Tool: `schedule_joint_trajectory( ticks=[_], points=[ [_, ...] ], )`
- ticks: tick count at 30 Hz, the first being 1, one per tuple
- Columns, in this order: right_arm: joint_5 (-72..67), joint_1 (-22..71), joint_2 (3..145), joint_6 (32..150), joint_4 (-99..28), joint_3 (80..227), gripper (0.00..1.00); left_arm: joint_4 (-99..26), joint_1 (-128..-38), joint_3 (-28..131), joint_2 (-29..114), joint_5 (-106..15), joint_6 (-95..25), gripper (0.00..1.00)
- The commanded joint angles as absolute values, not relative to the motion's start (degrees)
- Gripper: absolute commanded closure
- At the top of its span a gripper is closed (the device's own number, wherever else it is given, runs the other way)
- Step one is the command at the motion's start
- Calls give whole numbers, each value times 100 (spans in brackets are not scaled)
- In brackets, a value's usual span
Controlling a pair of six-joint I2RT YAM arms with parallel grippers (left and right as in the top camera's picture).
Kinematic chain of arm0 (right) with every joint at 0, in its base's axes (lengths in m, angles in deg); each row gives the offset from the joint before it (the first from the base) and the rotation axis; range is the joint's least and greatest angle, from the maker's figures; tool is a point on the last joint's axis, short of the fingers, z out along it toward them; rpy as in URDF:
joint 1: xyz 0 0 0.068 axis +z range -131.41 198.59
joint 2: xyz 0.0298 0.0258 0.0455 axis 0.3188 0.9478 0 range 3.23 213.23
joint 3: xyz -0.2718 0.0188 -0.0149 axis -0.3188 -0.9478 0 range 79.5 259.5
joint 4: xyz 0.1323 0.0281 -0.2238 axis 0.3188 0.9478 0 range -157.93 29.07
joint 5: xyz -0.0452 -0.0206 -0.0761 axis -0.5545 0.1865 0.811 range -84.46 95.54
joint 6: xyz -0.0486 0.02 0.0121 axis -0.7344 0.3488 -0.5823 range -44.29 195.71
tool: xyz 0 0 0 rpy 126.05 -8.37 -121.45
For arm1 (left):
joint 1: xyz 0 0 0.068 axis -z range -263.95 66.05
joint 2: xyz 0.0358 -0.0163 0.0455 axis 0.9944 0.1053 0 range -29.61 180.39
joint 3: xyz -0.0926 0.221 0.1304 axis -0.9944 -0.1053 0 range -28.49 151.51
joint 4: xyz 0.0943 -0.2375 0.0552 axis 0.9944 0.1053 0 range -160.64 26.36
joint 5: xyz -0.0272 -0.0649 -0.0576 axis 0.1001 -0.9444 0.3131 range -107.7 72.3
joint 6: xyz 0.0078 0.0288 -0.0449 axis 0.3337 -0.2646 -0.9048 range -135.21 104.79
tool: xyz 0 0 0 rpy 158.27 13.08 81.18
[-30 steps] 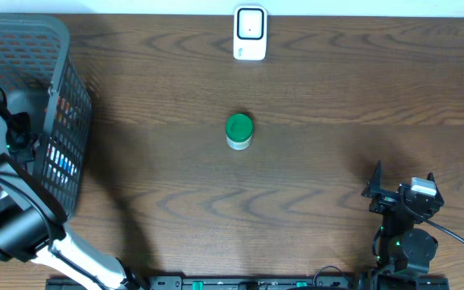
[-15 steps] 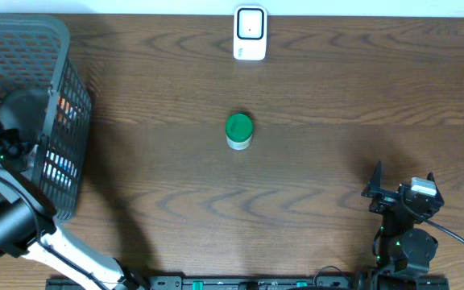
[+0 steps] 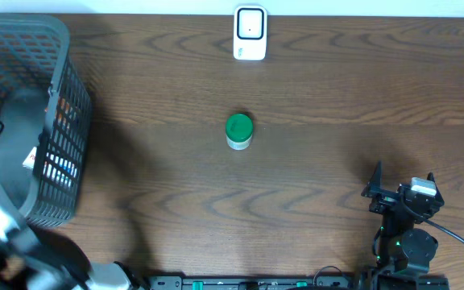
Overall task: Scan the item barcode
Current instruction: 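Carry the red bar past the scanner and place it right of the jar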
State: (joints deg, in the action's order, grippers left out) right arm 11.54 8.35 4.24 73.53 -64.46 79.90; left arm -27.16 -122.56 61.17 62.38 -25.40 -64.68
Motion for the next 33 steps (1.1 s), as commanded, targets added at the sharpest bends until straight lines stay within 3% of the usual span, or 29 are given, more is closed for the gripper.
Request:
schedule_joint_trajectory(
  ticks=[1,5,9,14,18,24,27,33],
  points=[
    [1167,894,409,7283,-6427,7981,1,-2794,-11697,6253,5366,-3351,-6088,93],
    [1167,894,409,7285,-6429,7981,1,-2803,-10569,6251,4638,-4079,-5758,93],
    [1167,894,409,7285,-6427,7981,1,-2556,-8696,6249,4435,-4603,-5146,93],
    [1167,894,409,7283,-6429,7981,1,-2482,-5809,5914,4981,-4002,-3830,93],
    [1167,894,409,7283,-6429,7981,1,-2620,-4432,5796,5910,-2931,-3557,93],
    [1167,894,409,7285,-6429,7981,1,-3448,-3826,5796,7691,-2783,-3762,93],
    [1167,894,409,7285,-6429,7981,1,-3946,-3811,5796,8546,-3316,-3898,93],
    [1167,894,409,7285,-6429,7981,1,-4119,-3811,5796,9228,-3229,-4099,93]
  ],
)
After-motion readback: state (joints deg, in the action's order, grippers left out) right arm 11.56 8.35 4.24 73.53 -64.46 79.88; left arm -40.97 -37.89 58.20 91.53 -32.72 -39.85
